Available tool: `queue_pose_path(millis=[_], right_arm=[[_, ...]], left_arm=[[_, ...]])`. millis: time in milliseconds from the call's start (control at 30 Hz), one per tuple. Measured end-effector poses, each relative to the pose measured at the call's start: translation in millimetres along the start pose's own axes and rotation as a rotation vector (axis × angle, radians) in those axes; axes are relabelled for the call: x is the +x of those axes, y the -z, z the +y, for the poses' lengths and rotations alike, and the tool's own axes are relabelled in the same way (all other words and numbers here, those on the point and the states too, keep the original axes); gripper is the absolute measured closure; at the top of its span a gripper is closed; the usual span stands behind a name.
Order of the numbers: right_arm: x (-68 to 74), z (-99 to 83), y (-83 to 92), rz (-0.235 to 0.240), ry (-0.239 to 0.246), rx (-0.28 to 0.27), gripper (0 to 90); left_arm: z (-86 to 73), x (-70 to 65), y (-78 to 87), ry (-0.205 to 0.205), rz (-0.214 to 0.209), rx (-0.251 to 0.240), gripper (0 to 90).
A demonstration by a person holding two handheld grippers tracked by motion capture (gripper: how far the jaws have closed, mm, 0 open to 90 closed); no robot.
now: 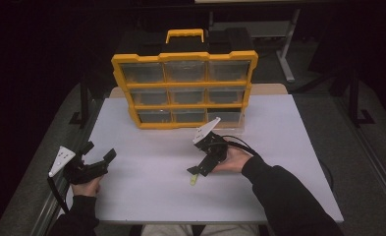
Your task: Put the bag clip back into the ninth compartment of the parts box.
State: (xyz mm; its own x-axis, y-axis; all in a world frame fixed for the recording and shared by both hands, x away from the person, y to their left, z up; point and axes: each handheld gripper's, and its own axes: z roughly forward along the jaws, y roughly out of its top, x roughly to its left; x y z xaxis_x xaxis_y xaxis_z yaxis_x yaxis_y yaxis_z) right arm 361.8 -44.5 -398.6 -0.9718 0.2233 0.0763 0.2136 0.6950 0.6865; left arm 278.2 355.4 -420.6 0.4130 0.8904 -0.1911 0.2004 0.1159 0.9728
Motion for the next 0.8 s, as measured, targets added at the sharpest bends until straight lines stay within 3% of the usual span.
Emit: queue_pose_path(millis=[233, 500, 800], right_arm=[[1.3, -1.6, -12.3, 0.047, 0.066, 0.079, 2.9], [-0.4, -1.7, -21.4, 0.052, 0.11, 0.137, 5.5], [-0.6, -5.5, -29.8, 0.071, 0.174, 0.204, 14.7]], left_arm=[[0.0, -0.2, -0.1, -0.001, -0.001, 0.0, 0.0], [-0.1, 0.5, -0.1, -0.005, -0.004, 0.006, 0.0], [-0.1, 0.6, -0.1, -0.004, -0.005, 0.006, 0.0]])
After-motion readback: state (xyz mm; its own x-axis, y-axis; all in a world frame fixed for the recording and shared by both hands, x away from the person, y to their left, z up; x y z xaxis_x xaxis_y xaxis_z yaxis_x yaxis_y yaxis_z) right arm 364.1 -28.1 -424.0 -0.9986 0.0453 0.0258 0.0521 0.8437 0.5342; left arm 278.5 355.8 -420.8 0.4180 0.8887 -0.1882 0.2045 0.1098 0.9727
